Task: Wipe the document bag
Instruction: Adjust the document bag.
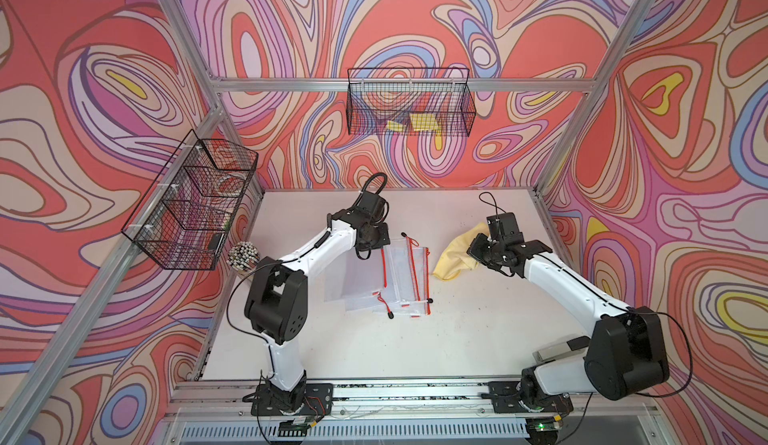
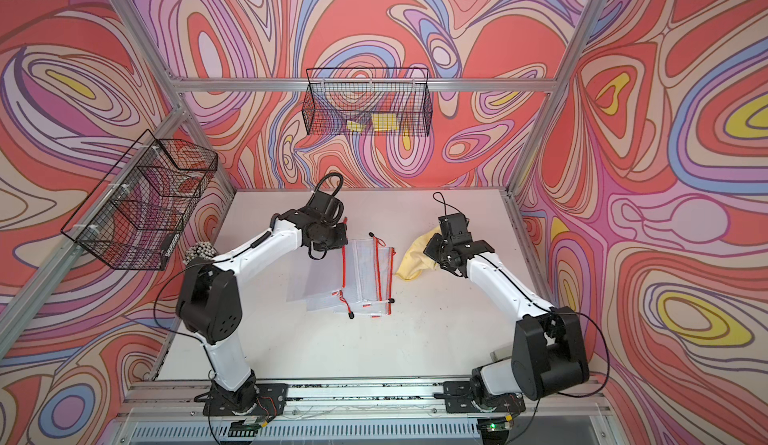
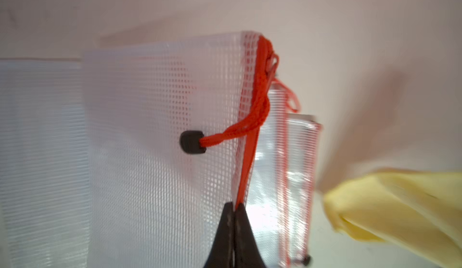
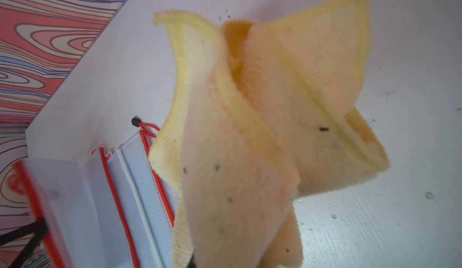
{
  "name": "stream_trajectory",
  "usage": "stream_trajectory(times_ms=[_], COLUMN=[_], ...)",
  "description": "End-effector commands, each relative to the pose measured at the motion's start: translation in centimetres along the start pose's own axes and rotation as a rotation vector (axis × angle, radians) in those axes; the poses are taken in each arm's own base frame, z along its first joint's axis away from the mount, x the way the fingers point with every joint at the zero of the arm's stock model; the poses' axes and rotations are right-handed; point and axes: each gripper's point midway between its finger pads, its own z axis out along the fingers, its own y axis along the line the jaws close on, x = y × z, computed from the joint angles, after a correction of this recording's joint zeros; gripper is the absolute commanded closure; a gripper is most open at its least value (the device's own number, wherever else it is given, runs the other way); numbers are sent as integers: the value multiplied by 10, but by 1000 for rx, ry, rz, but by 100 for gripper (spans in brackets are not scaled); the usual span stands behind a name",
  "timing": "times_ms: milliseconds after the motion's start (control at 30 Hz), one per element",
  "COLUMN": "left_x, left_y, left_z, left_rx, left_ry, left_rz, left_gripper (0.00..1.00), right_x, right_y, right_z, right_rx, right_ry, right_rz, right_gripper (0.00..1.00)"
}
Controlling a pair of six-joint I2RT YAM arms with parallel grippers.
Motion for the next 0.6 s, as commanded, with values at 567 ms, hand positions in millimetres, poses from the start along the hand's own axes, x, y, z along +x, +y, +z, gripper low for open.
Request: stream_trajectory(times_ms=[567], left_x=[78], left_y=[-17], left_z=[59], left_rx=[303], left_ry=[231], left_rz=[-26], left_gripper=[100], right_x=[-27], right_y=[19], right_z=[-63], right_rx=[-54], right_ry=[-117], right_rz=[-80], right_gripper=[100])
